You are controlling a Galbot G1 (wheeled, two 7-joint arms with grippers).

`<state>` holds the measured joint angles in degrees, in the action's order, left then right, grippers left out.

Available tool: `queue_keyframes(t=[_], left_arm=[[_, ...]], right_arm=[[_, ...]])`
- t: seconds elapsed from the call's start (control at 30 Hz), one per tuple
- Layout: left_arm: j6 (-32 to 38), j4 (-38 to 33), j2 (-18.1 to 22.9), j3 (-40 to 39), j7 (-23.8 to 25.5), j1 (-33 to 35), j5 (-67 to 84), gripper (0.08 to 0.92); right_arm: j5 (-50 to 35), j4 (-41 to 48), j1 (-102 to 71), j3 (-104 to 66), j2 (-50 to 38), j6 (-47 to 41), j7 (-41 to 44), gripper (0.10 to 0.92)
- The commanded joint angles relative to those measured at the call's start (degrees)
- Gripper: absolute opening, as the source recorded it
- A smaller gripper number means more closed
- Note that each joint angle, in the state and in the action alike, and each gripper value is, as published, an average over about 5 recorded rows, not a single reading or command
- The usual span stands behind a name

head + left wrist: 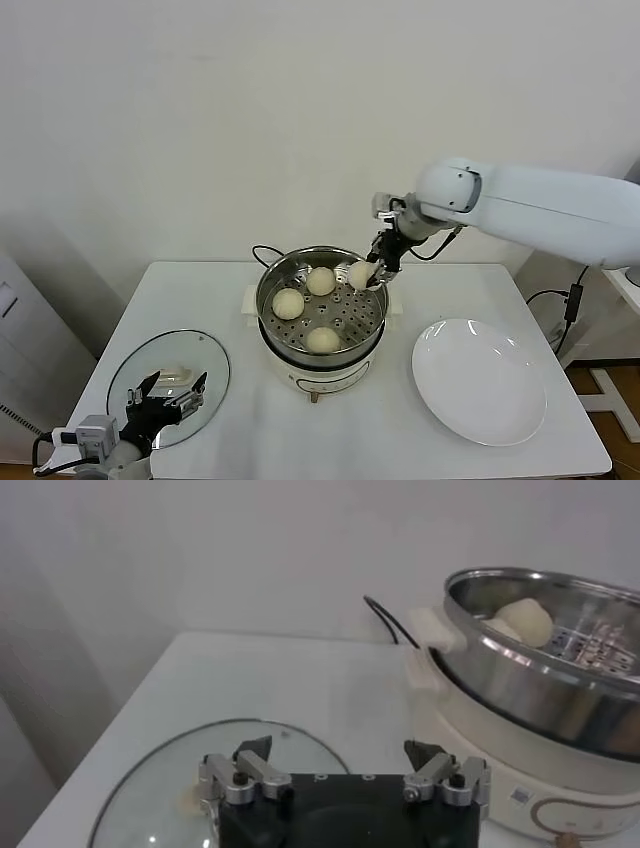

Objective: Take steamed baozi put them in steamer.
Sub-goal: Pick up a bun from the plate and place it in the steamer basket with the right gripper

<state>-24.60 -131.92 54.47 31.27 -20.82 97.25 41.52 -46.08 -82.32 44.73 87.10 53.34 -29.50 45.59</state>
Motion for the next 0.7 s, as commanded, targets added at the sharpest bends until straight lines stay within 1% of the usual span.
queue_keyframes(t=[0.03, 0.33, 0.43, 0.53, 0.7], left_arm=[[0.0, 0.0, 0.0, 0.0, 0.0, 0.0, 0.1, 0.823], [0.0, 0.0, 0.1, 0.1, 0.0, 0.1, 0.2, 0.823], [0.0, 0.0, 0.1, 0.1, 0.0, 0.1, 0.1, 0.823], [-0.1, 0.0, 0.2, 0.0, -0.1, -0.1, 0.1, 0.823], [-0.1, 0.0, 0.3, 0.1, -0.1, -0.1, 0.2, 0.823]], right_arm=[[-0.2, 2.3, -7.5, -1.3, 3.9, -2.7, -4.9, 0.45], [1.6, 2.2, -10.3, -2.0, 3.5, -3.3, -5.7, 0.452], [1.7, 2.0, -10.7, -2.3, 3.3, -3.4, -6.1, 0.469], [1.7, 2.1, -10.9, -2.6, 3.2, -3.4, -6.4, 0.525], [0.9, 2.2, -11.0, -3.6, 2.8, -3.5, -6.4, 0.669]])
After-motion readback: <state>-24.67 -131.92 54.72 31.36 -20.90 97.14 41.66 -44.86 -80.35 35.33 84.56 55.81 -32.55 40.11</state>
